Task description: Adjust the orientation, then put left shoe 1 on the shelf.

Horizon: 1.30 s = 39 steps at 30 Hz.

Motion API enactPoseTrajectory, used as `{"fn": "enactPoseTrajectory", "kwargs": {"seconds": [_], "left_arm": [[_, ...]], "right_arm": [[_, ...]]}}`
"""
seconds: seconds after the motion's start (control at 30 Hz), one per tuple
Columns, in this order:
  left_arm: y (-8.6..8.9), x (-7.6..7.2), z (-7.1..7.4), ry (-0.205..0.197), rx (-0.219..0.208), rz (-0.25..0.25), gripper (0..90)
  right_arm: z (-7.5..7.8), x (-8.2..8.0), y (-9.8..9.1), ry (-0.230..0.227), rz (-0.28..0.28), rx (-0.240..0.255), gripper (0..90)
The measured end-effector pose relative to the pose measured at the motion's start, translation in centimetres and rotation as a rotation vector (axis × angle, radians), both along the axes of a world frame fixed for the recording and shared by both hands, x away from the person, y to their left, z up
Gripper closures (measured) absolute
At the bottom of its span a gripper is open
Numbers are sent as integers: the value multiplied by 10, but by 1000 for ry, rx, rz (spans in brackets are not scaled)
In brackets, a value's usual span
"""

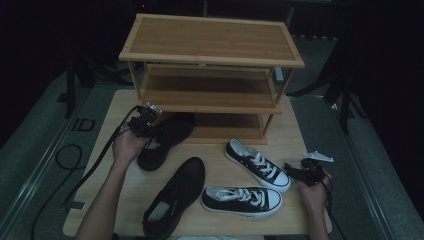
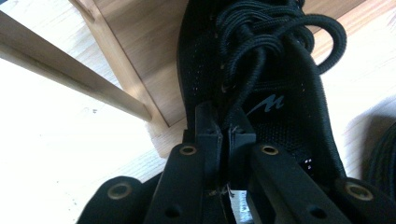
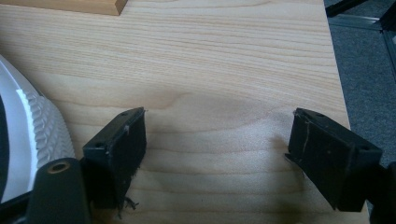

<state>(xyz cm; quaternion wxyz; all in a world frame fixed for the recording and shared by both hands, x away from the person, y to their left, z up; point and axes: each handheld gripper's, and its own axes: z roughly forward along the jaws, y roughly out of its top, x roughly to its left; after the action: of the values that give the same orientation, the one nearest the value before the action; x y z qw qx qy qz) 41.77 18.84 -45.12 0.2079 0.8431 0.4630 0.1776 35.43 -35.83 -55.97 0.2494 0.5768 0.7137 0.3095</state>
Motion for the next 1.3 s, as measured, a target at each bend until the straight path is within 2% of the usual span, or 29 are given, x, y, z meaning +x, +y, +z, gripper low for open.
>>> {"fn": "enactPoseTrajectory", "kwargs": {"seconds": [0.17,0.27,0.3,0.33,0.4,0.43,0.47,0.6,0.7,0.8,0.83,0.87,0.93,1.0,1.03,1.3], "left_arm": [[1,-7,6,-19,-9,-35,693],[2,-15,10,-34,2,-52,650],[4,-21,13,-50,-8,-58,626],[4,-21,13,-50,-8,-58,616],[10,-33,18,-71,-39,-68,614],[13,-39,20,-80,-46,-75,583],[15,-44,22,-86,-45,-82,578],[28,-69,28,-124,-84,-98,552],[36,-83,26,-121,-109,-101,548],[40,-93,21,-112,-107,-102,549],[46,-100,19,-118,-160,-98,553],[47,-102,17,-107,-161,-94,568],[48,-106,14,-98,-120,-87,574],[49,-108,12,-87,-116,-94,612],[49,-111,7,-61,-99,-106,612],[49,-113,-21,17,-73,-121,847]], "right_arm": [[0,0,0,0,1,0,190],[0,0,0,0,1,0,190],[0,0,0,0,1,0,190],[0,0,0,0,1,0,190],[0,0,0,0,1,1,190],[0,0,0,-1,3,-2,190],[0,0,0,-1,2,0,190],[0,0,0,0,2,0,190],[0,0,0,0,1,0,190],[0,0,0,0,1,0,190],[0,0,0,0,2,0,190],[0,0,0,0,2,0,190],[0,0,0,0,1,0,190],[0,0,0,0,2,0,190],[0,0,0,0,2,0,190],[0,0,0,0,2,0,190]]}}
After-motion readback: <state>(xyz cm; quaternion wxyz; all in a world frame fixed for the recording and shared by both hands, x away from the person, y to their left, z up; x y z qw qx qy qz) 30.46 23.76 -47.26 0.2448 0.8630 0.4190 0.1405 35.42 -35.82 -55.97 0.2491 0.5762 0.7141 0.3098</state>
